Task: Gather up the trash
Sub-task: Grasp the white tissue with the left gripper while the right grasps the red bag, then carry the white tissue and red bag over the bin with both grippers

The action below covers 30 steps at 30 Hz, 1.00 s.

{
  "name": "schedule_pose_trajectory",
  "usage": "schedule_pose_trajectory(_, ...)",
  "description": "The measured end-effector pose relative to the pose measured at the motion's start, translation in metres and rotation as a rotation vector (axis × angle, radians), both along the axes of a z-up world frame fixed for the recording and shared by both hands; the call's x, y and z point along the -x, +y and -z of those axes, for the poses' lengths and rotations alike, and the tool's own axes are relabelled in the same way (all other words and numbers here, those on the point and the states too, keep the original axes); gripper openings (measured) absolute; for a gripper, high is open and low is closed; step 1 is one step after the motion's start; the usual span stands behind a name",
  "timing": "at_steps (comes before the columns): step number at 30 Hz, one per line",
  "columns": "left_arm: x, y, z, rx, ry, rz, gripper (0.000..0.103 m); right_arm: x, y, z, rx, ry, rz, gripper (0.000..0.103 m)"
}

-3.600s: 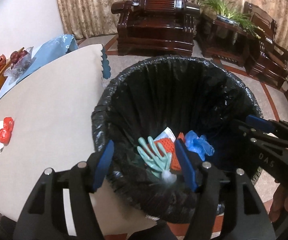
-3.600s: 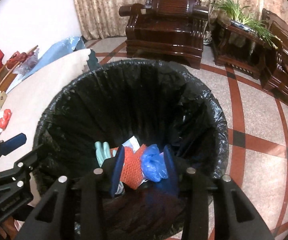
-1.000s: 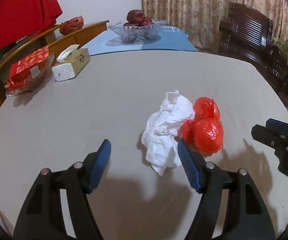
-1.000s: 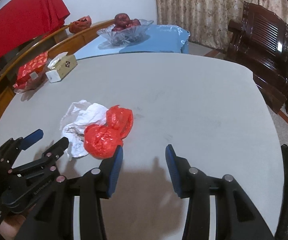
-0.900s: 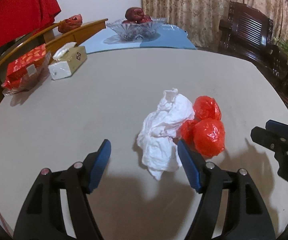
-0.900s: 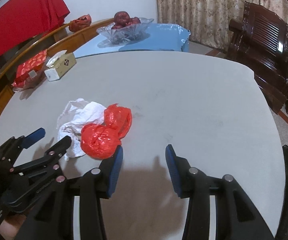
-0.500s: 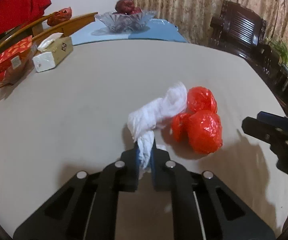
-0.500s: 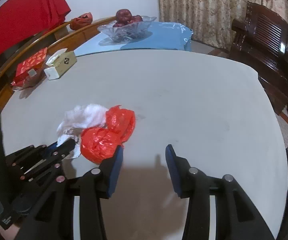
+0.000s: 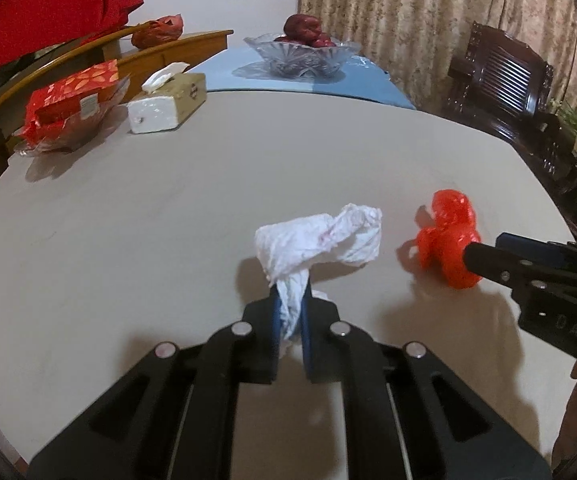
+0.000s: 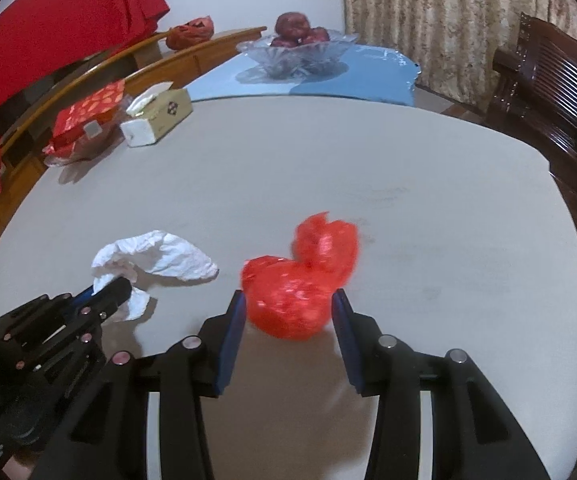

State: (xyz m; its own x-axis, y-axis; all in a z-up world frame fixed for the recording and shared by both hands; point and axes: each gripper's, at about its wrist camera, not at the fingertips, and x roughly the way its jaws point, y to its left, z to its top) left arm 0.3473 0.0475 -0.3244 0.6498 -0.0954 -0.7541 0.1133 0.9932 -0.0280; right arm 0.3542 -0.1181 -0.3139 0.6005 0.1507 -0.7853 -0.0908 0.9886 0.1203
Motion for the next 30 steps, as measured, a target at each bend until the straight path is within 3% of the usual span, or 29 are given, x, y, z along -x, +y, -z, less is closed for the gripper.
schedule_pose_trajectory(4, -0.001, 0.006, 0.007, 0.004, 0.021, -0.004, 0.007, -0.006, 0.010, 0.011, 0.008, 0.016, -0.005, 0.043)
schedule_pose_trajectory(5, 0.000, 0.007, 0.009, 0.004, 0.027, -0.002, 0.007, -0.008, 0.010, 0.013, 0.010, 0.015, -0.006, 0.036)
schedule_pose_trajectory(9, 0.000, 0.003, 0.010, 0.000, 0.031, 0.004, 0.007, -0.009, 0.008, 0.011, -0.004, 0.012, -0.011, 0.025)
schedule_pose_trajectory(12, 0.000, 0.000, 0.005, 0.003, 0.024, 0.004, 0.007, -0.005, 0.006, 0.005, -0.008, -0.004, -0.014, 0.021)
schedule_pose_trajectory(23, 0.022, -0.026, -0.029, -0.022, -0.014, 0.021, 0.007, 0.029, -0.020, -0.029, -0.011, -0.047, 0.013, 0.019)
schedule_pose_trajectory(30, 0.055, -0.062, -0.059, -0.022, -0.026, 0.030, 0.007, 0.069, -0.070, -0.058, -0.005, -0.071, 0.072, 0.019)
